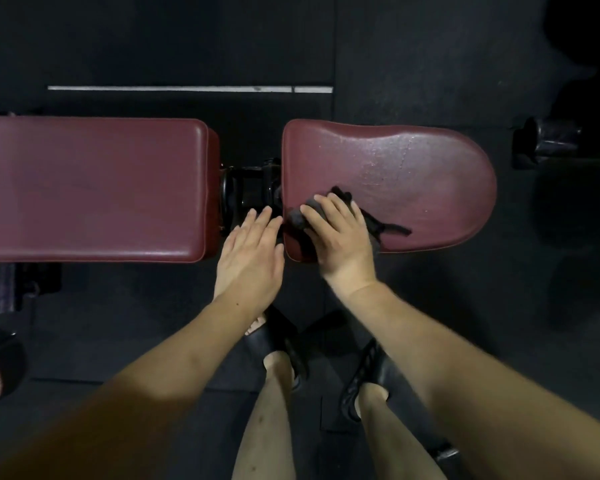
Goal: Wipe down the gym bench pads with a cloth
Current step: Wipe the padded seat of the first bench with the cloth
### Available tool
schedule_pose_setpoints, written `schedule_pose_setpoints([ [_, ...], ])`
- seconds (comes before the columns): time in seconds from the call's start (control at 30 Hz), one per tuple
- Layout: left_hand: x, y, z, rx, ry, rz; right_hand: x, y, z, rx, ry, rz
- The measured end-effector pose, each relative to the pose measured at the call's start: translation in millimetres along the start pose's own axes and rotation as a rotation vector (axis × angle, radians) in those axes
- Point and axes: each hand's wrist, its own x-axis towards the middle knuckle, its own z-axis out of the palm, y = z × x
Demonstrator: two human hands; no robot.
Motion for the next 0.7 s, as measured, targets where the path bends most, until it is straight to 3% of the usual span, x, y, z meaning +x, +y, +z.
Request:
schedule_pose_setpoints([
  [0.1,2.7,10.0,4.5,0.019,-0.005,0.017,-2.0,57.5,-31.8,-0.024,-0.044,-0.099],
  [0.23,10.2,31.7,10.4,-0.006,0.002,0.045,-12.2,121.1,-81.2,-0.033,0.11,0.26],
  [0.33,18.3,43.4,11.3,-0.014,0.029,0.056,-1.9,90.8,-59.1,-0.079,0.234,0.469],
  [0.4,24.0,47.0,11.1,-0.015,0.034,0.047,12.9,67.2,-43.3,-0.081,0.195,0.41],
  [0.47,29.9,49.2,10.2,-0.001,0.037,0.042,27.3,58.8,-35.8,-0.047,0.081,0.23],
  [0.57,38.6,50.3,8.8,0.023,0.041,0.031,44.1,81.7,-43.0,-0.057,-0.029,0.027],
  [0.63,43.2,52.2,6.8,0.027,0.041,0.031,47.8,117.5,-59.7,-0.043,-0.032,0.02],
  [0.7,49.2,55.6,4.5,0.031,0.038,0.051,46.1,154.3,-80.4,-0.05,0.031,0.153],
])
